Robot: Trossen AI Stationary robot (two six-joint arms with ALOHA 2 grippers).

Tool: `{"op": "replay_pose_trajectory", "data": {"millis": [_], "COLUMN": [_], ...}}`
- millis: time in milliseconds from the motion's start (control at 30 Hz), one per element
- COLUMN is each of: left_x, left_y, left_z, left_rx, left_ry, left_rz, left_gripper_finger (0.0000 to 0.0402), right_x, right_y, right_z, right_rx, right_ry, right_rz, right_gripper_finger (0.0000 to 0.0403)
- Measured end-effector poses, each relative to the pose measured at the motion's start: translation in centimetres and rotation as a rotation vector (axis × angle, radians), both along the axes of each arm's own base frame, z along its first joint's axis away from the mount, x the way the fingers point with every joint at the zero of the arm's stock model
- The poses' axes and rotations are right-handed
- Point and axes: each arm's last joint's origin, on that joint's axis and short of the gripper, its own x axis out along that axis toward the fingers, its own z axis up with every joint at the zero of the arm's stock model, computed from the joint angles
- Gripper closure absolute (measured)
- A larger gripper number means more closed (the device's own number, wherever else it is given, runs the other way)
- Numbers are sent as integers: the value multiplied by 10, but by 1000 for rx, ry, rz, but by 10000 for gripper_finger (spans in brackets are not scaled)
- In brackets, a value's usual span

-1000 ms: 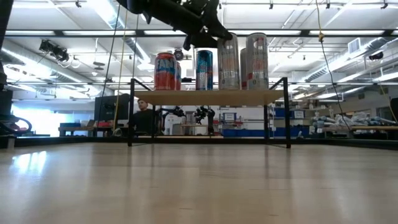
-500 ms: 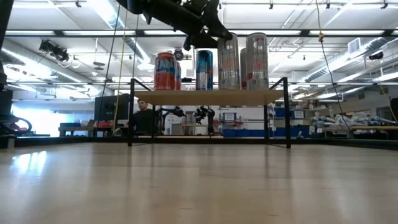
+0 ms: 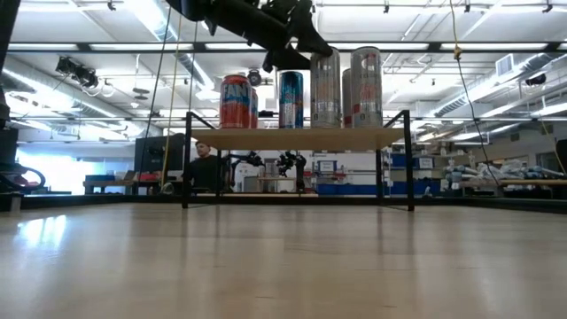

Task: Place canned beverage on shelf
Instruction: Put the white yellow soda can on the shelf aligned with the other white yellow soda can, then put the blue soda can on the shelf aligned with the other blue soda can

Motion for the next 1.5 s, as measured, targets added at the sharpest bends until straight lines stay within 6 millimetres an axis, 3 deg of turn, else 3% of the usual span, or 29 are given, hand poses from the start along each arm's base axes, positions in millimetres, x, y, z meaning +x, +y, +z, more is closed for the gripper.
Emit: {"op": "replay_pose_trajectory", "data": {"millis": [267,600,933,1133,1500], "left_x": [-9,-42,-94,-129,-165], "left_y": [-3,-18,-68,-97,-138], "left_z": [19,50,71,67,43], "left_rx": [23,25,-33,-199,-401], "left_ry": [-68,-45,144,312,689], "left_rz": [0,-26,-157,-189,-189], "left_gripper_finger": [88,88,88,88,88], "right_x": [0,0,1,1,1], "right_y": [0,0,-1,-1,-2], "right_z": [0,0,0,-1,-1], "right_rx": [-4,-6,-42,-36,-32], "right_ry": [2,2,-1,-1,1], "right_rz": [5,8,9,5,5], "right_gripper_finger": [60,60,60,60,60]}}
